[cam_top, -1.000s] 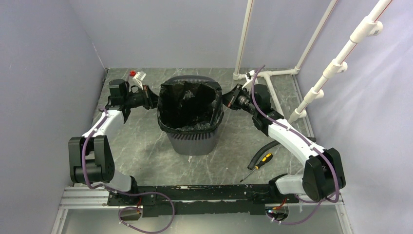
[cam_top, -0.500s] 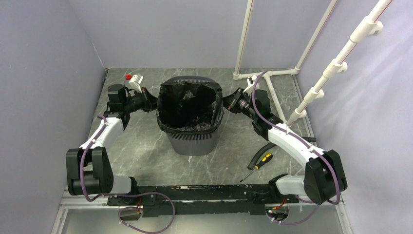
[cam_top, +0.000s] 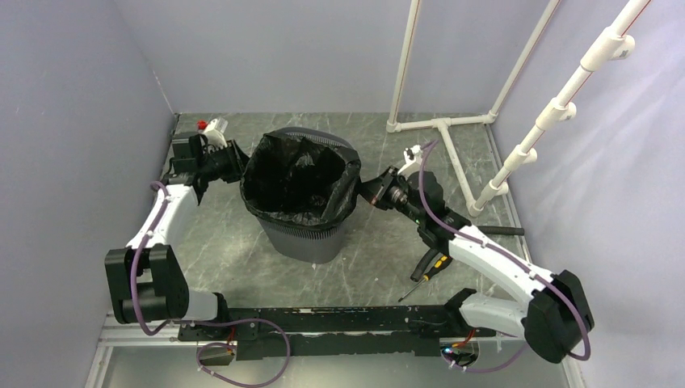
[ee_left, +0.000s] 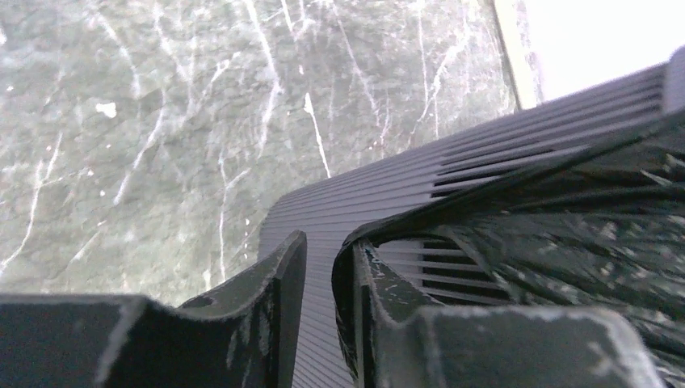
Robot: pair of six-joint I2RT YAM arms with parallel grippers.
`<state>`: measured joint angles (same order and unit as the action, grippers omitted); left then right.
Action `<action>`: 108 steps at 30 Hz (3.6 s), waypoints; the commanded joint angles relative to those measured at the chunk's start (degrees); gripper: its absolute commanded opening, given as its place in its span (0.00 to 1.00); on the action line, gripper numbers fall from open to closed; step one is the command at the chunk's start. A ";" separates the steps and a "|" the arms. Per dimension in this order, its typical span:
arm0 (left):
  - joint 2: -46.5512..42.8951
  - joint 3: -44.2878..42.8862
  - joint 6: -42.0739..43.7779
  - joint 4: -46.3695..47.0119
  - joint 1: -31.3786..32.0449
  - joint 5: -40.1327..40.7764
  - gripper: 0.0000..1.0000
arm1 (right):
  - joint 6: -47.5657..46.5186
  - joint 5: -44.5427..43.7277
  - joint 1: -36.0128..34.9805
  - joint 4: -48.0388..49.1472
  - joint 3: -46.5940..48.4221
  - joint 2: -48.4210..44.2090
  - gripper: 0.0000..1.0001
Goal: Put the trash bags into the trash bin
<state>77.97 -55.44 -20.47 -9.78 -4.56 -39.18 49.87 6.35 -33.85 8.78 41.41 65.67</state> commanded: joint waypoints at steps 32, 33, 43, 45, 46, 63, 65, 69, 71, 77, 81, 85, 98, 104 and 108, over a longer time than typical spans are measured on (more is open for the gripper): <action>-2.25 -12.82 11.76 -28.32 -11.95 8.89 0.92 | 4.53 -0.96 -5.45 -20.23 -10.50 -18.65 0.57; -1.67 -13.18 12.02 -29.18 -12.16 8.52 0.93 | 4.34 -0.86 -5.41 -20.40 -10.21 -19.13 0.59; -4.95 -9.82 1.44 -16.83 -16.17 -6.94 0.93 | -0.40 11.89 -5.44 -11.56 -6.28 -20.08 0.71; -4.92 -10.24 0.95 -18.06 -16.79 -5.59 0.93 | -1.94 11.27 -5.44 -13.55 -4.55 -19.71 0.74; -5.12 -10.37 0.69 -18.93 -17.16 -3.96 0.93 | -2.75 10.85 -5.44 -15.11 -3.62 -19.23 0.76; -1.99 -10.87 1.18 -17.08 -18.81 -22.07 0.93 | -0.05 1.54 -5.52 -22.65 0.60 -19.40 0.86; -1.11 -9.62 -0.85 -14.96 -18.86 -23.62 0.93 | 1.45 -3.74 -5.41 -24.84 -0.70 -21.76 0.86; 3.98 -12.83 2.43 -20.07 -18.95 -28.23 0.93 | -1.33 5.56 -5.30 -19.69 -1.05 -21.42 0.87; 4.36 -13.61 3.23 -21.47 -19.05 -26.60 0.93 | -1.69 8.52 -5.42 -19.99 -0.15 -20.24 0.87; 1.82 -14.27 1.32 -20.14 -19.15 -22.61 0.93 | -1.49 11.09 -5.44 -14.06 -0.40 -21.96 0.82; 0.22 -16.29 2.13 -22.07 -19.14 -17.35 0.93 | -5.21 12.58 -5.44 -16.74 4.31 -18.57 0.82; 0.07 -18.25 3.17 -24.82 -19.17 -13.57 0.93 | -8.98 10.82 -5.41 -19.99 8.17 -15.65 0.82; 8.06 -26.84 9.03 -34.41 -19.17 -26.91 0.93 | -10.79 16.09 -5.37 -18.09 9.01 -14.65 0.74; 10.67 -27.69 8.39 -34.78 -19.17 -29.09 0.93 | -11.20 12.85 -4.78 -16.91 11.46 -11.60 0.63; 12.42 -28.30 9.47 -35.66 -19.10 -29.72 0.84 | -11.63 13.71 -2.96 -15.46 12.97 -9.25 0.42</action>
<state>89.23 -80.93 -12.91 -44.18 -23.44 -65.67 39.18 20.43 -38.41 -11.64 50.94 54.94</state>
